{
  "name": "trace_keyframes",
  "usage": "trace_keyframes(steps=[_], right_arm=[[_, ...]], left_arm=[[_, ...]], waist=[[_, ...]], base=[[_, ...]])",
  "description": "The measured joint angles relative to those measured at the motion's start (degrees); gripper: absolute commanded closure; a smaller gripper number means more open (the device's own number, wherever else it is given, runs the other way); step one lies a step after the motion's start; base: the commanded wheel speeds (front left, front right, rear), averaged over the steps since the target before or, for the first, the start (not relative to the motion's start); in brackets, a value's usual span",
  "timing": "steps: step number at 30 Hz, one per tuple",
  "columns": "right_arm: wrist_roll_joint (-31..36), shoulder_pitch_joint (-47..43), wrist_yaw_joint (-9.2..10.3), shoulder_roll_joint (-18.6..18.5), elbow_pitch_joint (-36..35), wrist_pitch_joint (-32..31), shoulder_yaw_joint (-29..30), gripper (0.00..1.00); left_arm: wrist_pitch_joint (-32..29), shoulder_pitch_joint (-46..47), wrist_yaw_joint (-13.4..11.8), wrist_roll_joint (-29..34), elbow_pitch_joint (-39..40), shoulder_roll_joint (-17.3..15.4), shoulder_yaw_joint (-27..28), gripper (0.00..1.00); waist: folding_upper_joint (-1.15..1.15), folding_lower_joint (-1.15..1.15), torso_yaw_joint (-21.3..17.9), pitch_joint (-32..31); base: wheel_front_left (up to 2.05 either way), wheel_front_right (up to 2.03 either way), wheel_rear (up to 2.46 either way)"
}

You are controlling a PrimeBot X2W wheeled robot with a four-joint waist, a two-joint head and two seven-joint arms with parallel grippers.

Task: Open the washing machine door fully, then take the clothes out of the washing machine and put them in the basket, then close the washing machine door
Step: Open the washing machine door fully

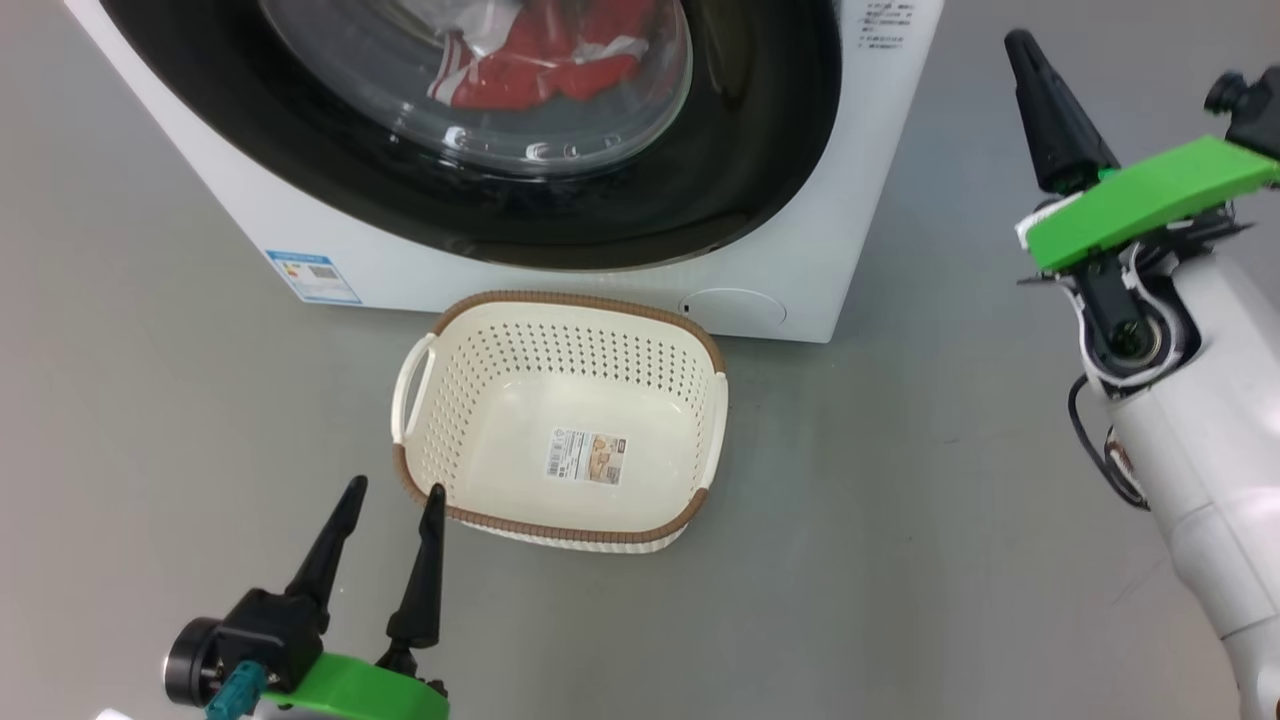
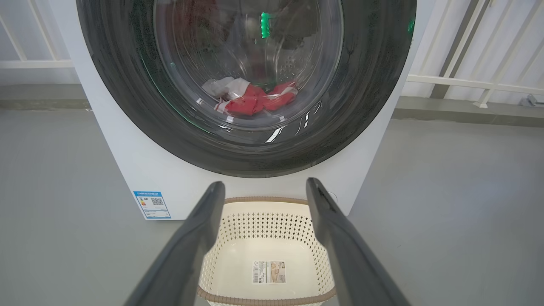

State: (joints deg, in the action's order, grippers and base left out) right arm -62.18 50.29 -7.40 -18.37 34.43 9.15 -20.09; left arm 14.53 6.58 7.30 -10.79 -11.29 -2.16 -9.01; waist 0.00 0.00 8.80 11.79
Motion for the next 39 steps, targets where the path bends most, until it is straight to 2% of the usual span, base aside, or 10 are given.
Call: trace_keyframes(steps=[10, 16, 20, 29, 39], right_arm=[[-13.0, 6.1, 0.00, -2.0, 1.5, -8.1, -3.0, 1.00], [-21.6, 9.1, 0.00, -2.5, 2.6, -17.3, -2.9, 1.00], [-28.2, 12.6, 0.00, -3.4, 4.1, -24.8, -0.6, 1.00], [-34.2, 17.9, 0.00, -3.8, 7.9, -35.8, 1.6, 1.00], [-35.2, 24.1, 0.00, -3.7, 12.8, -40.4, 2.5, 1.00]], left_arm=[[0.0, 1.2, 0.0, 0.0, 0.0, 0.0, -0.9, 0.00], [0.0, 2.3, 0.0, 0.0, 0.3, 0.1, -1.5, 0.00], [0.0, 2.7, 0.0, 0.0, 0.4, 0.1, -2.1, 0.00], [0.0, 3.7, 0.0, -1.1, 1.3, 0.2, -2.9, 0.00], [0.0, 4.9, -0.1, -2.4, 2.9, 0.2, -4.5, 0.00]], waist=[[0.00, 0.00, 1.2, 2.7], [0.00, 0.00, 2.2, 4.2], [0.00, 0.00, 3.1, 5.8], [0.00, 0.00, 5.1, 7.9], [0.00, 0.00, 6.7, 10.3]], base=[[0.00, 0.00, 0.00], [0.00, 0.00, 0.00], [0.00, 0.00, 0.00], [0.00, 0.00, 0.00], [0.00, 0.00, 0.00]])
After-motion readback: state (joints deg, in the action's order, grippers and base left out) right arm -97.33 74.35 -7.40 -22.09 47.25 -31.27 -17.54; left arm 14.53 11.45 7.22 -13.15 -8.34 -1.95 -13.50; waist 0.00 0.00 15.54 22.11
